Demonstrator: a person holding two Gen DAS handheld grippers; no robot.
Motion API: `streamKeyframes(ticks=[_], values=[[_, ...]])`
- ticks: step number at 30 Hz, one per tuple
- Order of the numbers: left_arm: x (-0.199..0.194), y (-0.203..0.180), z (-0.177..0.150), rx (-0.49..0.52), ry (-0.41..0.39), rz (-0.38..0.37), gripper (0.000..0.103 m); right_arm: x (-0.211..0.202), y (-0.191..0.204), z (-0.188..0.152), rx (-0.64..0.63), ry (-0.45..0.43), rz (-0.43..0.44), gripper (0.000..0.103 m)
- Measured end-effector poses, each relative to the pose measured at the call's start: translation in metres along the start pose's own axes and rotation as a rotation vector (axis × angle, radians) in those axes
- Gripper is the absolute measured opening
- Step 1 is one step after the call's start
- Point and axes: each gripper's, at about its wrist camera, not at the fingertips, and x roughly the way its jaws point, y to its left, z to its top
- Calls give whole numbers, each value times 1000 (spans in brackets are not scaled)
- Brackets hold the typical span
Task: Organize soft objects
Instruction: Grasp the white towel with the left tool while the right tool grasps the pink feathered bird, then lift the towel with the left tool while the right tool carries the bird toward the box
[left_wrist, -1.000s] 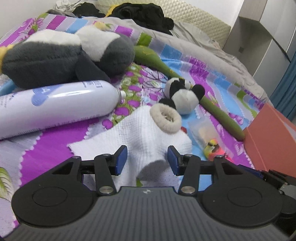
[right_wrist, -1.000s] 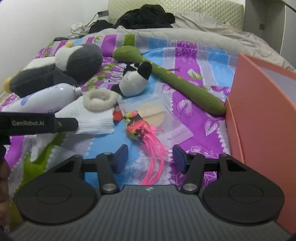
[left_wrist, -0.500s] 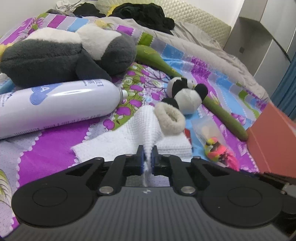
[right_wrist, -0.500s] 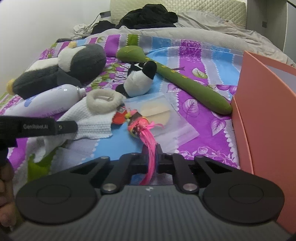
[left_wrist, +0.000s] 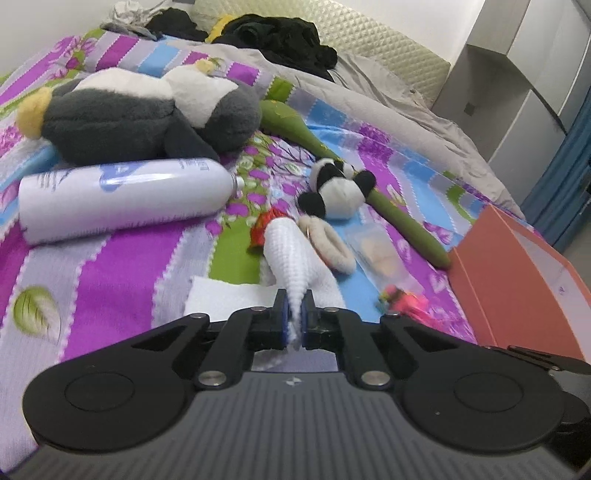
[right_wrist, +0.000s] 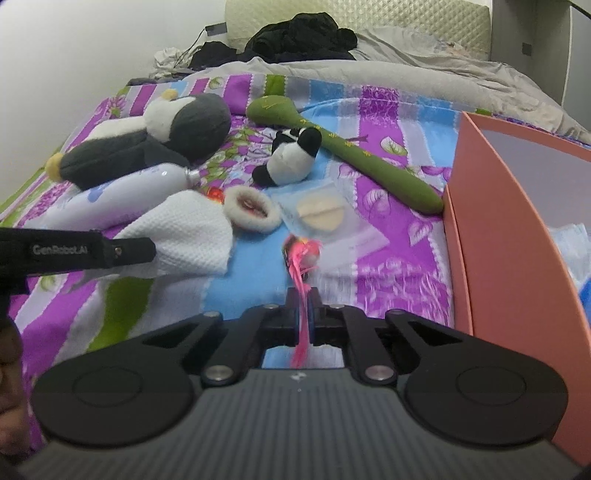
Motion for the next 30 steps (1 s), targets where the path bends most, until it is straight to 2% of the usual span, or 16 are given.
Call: streamKeyframes(ticks=[9,13,16,19,21,26,30], values=[[-39,-7,-30,14,39,-47,7,-35,7,-43,8,115,22,7],[-46,-6,-44,19,71,-49,7,-46,6,-49,8,103,7,10],[-42,-3,-48,18,85,-42,7,-44,6,-40,-2,73,-5,14],[-39,-1,-48,6,87,-39,7,-37,7,-27,-35,29,-9,31],[-38,0,-47,2,84,-32,7,-30,8,-16,-49,-4,-18,36],[-32,3,-47,-7,96,-25,7,-2,6,10,-45,-71,-54,37],[-27,2,-48,-10,113,-18,7,23,2,20,-38,-64,-51,37]])
